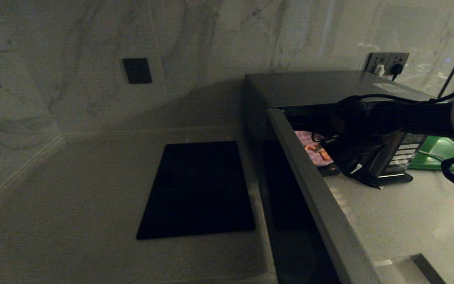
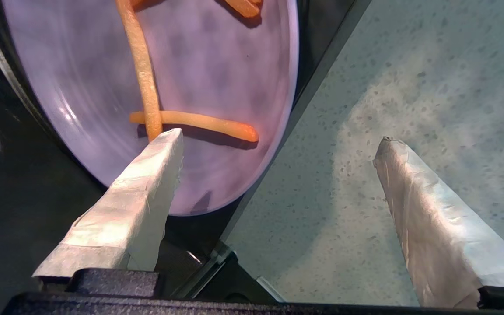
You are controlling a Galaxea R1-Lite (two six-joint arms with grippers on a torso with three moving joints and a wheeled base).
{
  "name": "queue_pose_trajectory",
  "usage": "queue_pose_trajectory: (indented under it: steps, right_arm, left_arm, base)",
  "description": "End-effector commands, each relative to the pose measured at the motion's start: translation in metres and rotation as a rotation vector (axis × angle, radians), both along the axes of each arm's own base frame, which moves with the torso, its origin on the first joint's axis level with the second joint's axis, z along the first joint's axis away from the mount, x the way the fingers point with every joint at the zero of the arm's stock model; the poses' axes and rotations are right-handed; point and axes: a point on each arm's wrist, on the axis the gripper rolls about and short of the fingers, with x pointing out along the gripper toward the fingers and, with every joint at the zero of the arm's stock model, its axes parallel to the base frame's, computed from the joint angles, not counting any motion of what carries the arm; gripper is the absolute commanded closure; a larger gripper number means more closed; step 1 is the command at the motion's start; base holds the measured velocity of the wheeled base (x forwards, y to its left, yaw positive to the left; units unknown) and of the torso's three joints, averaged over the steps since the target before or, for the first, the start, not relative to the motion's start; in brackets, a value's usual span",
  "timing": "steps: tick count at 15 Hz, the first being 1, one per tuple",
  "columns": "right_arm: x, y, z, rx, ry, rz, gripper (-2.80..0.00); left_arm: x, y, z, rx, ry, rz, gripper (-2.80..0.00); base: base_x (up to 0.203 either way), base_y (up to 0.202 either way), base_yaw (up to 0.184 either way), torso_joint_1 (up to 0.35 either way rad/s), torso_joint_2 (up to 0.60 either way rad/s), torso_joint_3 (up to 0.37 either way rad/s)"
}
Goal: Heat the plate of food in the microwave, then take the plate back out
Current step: Take the plate out of the microwave
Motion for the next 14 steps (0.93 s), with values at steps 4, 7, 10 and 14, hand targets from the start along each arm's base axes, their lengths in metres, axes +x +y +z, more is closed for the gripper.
queue_pose_trajectory:
  steps: [4, 7, 10, 14]
  right_arm:
    - [0.002, 0.001, -0.009, -0.002, 0.027, -0.009, -2.80]
    - [0.003, 0.001, -0.011, 0.001, 0.031, -0.016, -2.80]
    - [0.005, 0.001, -0.016, 0.019, 0.041, -0.042, -2.80]
    - [0.007, 0.001, -0.020, 0.019, 0.050, -0.049, -2.80]
  left_arm:
    - [0.000, 0.000, 0.000, -0.001, 0.001, 0.001, 0.00]
    - [0.000, 0.000, 0.000, -0.001, 0.001, 0.001, 0.00]
    - [0.000, 0.000, 0.000, -0.001, 0.001, 0.001, 0.00]
    - [0.000, 0.000, 0.000, -0.001, 0.001, 0.001, 0.00]
  base:
    - [0.000, 0.000, 0.000, 0.000, 0.00, 0.000]
    - [0.000, 0.000, 0.000, 0.000, 0.00, 0.000]
    - [0.000, 0.000, 0.000, 0.000, 0.00, 0.000]
    - [0.000, 0.000, 0.000, 0.000, 0.00, 0.000]
